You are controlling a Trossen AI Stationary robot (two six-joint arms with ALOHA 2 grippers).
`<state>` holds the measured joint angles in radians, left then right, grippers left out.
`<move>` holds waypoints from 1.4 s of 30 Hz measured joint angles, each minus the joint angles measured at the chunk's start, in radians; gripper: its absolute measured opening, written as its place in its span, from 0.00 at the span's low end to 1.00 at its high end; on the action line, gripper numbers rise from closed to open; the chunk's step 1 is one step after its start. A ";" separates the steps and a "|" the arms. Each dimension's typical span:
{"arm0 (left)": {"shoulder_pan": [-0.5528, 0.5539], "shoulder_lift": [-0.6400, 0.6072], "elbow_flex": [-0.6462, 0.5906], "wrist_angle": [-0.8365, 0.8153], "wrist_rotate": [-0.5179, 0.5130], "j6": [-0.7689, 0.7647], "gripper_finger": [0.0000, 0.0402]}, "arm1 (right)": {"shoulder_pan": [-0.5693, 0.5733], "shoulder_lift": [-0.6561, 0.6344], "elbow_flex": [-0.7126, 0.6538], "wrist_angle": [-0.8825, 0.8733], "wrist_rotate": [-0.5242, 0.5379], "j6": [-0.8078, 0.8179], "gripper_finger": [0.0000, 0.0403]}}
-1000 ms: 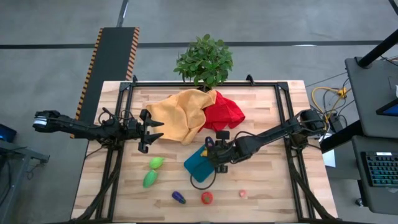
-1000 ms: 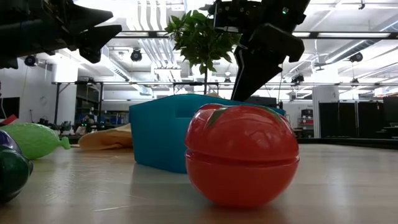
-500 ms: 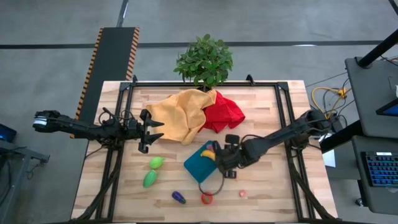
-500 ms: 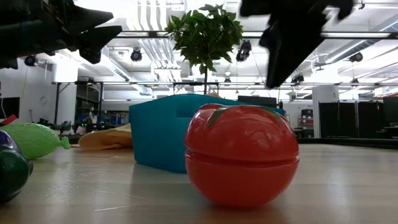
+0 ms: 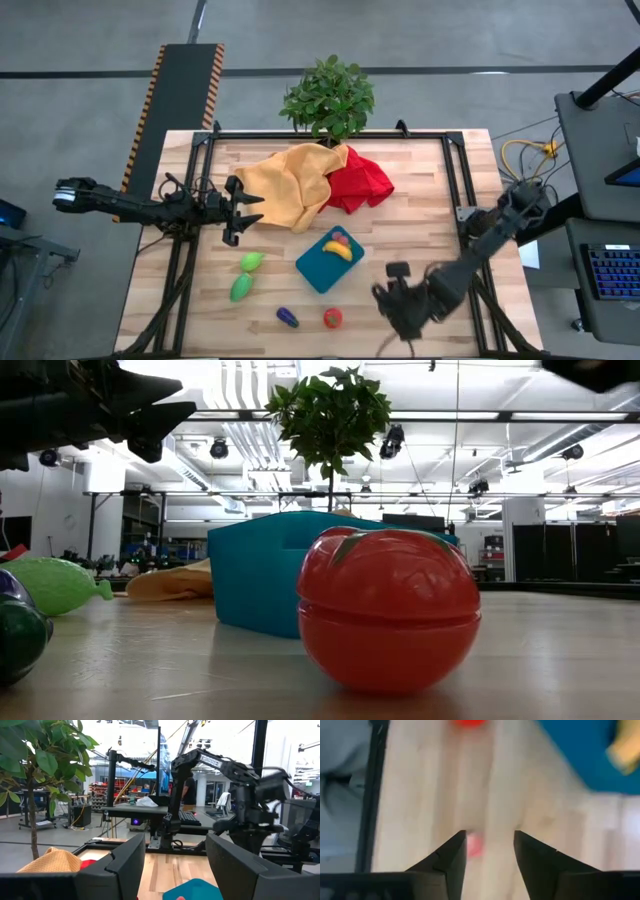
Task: Pick and placing Produce into tupperware
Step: Put the pink peach into the blue bin
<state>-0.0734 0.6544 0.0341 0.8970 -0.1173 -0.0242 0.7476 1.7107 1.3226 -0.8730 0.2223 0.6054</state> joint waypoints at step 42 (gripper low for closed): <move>0.000 0.027 0.000 0.004 0.000 0.001 0.49 | 0.066 0.186 -0.114 0.117 0.010 0.118 0.66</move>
<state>-0.0731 0.6814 0.0341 0.9010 -0.1177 -0.0227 0.8139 1.8969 1.2089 -0.7557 0.2325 0.7234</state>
